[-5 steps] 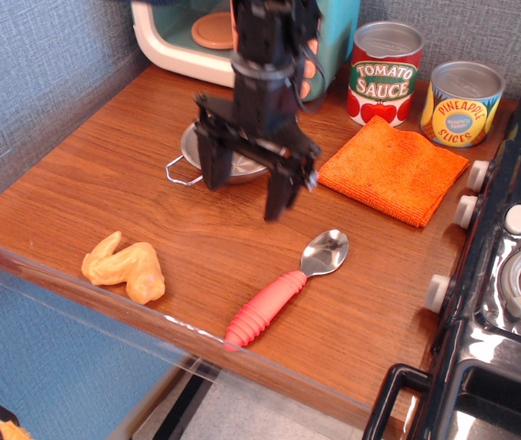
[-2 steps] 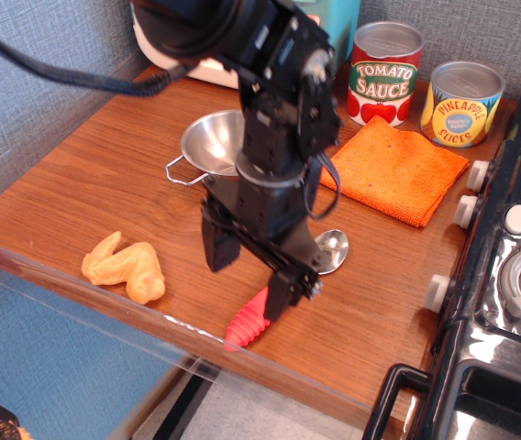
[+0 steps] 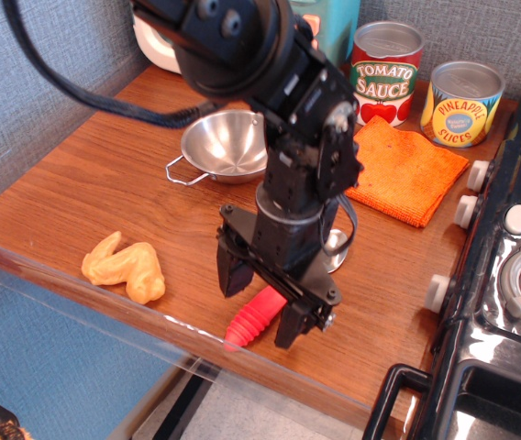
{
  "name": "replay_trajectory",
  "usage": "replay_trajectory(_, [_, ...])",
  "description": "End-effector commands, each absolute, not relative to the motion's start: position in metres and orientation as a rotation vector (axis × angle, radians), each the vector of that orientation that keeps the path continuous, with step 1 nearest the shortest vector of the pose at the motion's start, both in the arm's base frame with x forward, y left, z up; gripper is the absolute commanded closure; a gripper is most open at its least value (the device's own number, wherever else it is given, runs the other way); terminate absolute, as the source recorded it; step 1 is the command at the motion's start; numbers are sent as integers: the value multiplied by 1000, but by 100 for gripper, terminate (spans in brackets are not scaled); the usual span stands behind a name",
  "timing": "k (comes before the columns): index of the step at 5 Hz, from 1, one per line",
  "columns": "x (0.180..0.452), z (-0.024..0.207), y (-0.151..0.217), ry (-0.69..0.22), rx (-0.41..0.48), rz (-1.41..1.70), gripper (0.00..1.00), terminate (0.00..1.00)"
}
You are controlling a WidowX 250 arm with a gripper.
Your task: Move the red spoon so that it is next to the silver pan and in front of the microwave.
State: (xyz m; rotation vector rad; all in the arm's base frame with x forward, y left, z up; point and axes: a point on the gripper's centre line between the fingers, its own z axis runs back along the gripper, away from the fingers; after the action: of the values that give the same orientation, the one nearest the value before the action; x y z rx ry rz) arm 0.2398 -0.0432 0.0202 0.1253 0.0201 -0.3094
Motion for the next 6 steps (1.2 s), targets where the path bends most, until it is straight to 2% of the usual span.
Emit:
replay_trajectory(1, [248,20,-37,-33,141,-209,100,0])
replay_trajectory(3, [254,13,-30,-19,123,-207,100,0])
replay_trajectory(4, [251,19,-33,-44,87,-222,100,0])
replay_trajectory(5, [258,43,-35,-96,55,-207,100,0])
replay_trajectory(6, [277,65,-30,-148,35,-170,100,0])
